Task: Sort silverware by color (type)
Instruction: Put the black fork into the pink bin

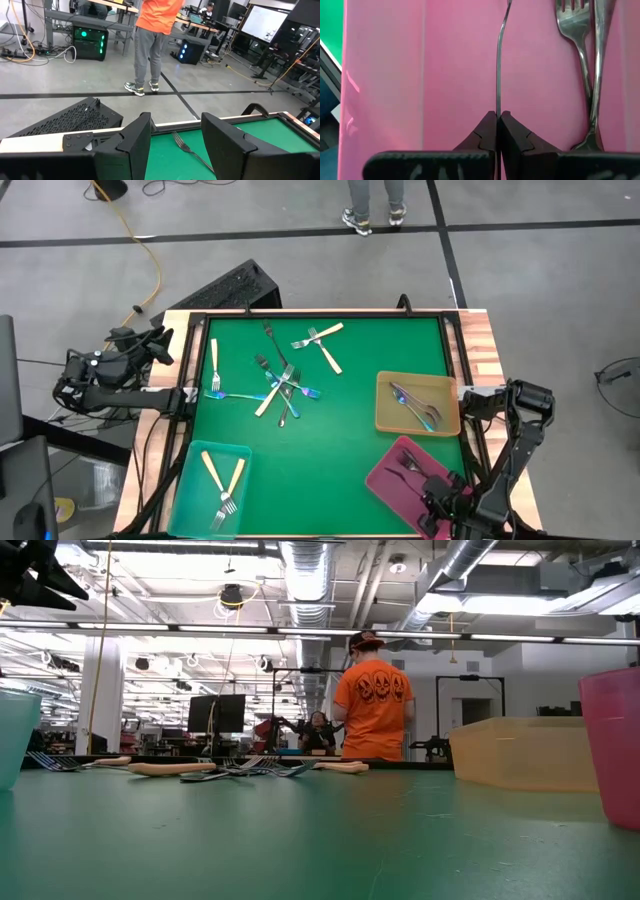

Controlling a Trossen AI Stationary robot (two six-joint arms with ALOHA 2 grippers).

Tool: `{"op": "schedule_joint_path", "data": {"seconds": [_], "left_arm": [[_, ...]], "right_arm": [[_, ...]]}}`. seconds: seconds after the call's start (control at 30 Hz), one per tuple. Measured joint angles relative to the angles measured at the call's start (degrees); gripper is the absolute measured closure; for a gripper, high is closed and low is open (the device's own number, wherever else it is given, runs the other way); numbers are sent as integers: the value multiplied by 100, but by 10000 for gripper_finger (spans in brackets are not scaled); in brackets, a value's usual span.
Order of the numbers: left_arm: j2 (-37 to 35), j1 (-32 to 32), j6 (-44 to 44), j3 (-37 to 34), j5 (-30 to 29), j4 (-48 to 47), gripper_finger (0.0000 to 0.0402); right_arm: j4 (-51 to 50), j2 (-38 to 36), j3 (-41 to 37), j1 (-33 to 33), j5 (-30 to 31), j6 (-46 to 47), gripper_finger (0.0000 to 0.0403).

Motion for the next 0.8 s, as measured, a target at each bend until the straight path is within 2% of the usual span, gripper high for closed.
{"op": "schedule_joint_path", "data": {"seconds": [0.33,0.57,0.8], "left_arm": [[0,0,4,1,0,2,243],[0,0,7,0,-1,2,243],[0,0,9,0,-2,2,243]], "right_arm": [[63,0,-11,-19,-12,-19,369],[462,0,-352,-171,-125,-19,369],[362,0,-388,-267,-239,-35,368]]}}
